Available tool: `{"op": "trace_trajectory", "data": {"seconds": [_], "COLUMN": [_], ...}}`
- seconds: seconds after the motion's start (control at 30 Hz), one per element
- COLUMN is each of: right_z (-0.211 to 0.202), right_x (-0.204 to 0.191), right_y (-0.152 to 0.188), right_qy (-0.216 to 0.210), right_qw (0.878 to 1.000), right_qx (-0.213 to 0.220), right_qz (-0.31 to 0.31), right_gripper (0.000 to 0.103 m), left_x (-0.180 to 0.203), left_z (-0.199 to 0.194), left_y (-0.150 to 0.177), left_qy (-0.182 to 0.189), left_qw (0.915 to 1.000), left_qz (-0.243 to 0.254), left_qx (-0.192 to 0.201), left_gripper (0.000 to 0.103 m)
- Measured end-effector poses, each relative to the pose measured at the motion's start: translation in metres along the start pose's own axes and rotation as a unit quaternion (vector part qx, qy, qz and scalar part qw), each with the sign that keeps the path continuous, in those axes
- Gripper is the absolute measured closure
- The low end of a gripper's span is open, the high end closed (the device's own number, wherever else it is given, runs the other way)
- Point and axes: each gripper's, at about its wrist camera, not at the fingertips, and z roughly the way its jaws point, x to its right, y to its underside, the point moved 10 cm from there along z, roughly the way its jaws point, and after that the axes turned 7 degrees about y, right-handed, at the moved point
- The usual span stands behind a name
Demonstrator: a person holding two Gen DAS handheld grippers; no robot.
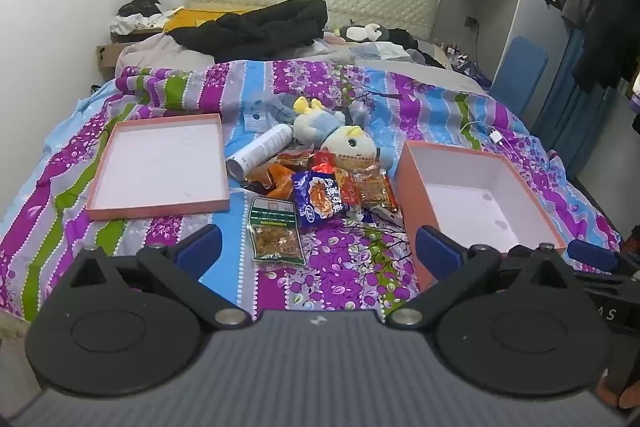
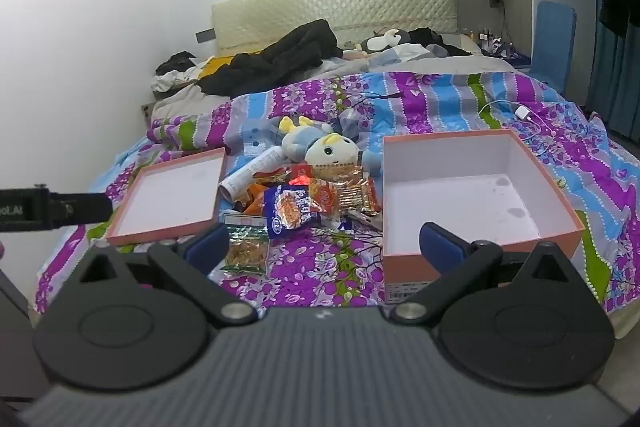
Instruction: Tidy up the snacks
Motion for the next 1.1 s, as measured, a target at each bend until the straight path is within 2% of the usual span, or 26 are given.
{"op": "trace_trajectory", "data": {"seconds": [0.2, 0.27, 1.1], "right_z": [0.001, 0.001, -0.001], "right_x": [-0.004, -0.009, -0.004], "right_y": [0.003, 0.006, 0.004], "right_qy": [0.001, 0.001, 0.002], "right_qw": [1.000, 1.000, 1.000], "right_qx": [0.003, 0.002, -0.003], "right_qz": [0.002, 0.000, -0.003], "right_gripper": [0.000, 0.000, 0.000], "left_x": [0.004, -0.002, 0.000], "left_z": [-0.002, 0.000, 0.000], "left_y": [-0.001, -0.002, 0.002], "left_qy": [-0.001, 0.003, 0.002], "left_qw": [1.0000, 1.0000, 1.0000], "left_qz": [0.007, -0.008, -0.002], "left_qx": [0.001, 0.000, -0.001], "left_gripper": [0.000, 0.000, 0.000]}}
